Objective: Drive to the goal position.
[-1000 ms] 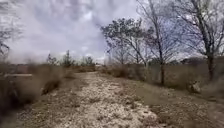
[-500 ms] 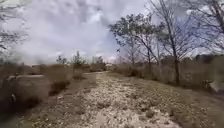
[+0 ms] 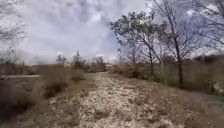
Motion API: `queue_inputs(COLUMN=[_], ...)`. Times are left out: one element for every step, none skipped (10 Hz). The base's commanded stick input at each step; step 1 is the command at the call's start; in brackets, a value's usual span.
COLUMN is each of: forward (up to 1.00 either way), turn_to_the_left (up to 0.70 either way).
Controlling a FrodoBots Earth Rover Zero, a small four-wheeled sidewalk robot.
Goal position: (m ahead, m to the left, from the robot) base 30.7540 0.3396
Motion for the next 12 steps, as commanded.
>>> queue_inputs(forward=[0.5, 0.5, 0.5, 0.5, 0.5, 0.5, 0.5, 0.5, 0.5, 0.5, 0.5, 0.5], turn_to_the_left=[0.0, 0.0, 0.0, 0.0, 0.0, 0.0, 0.0, 0.0, 0.0, 0.0, 0.0, 0.0])
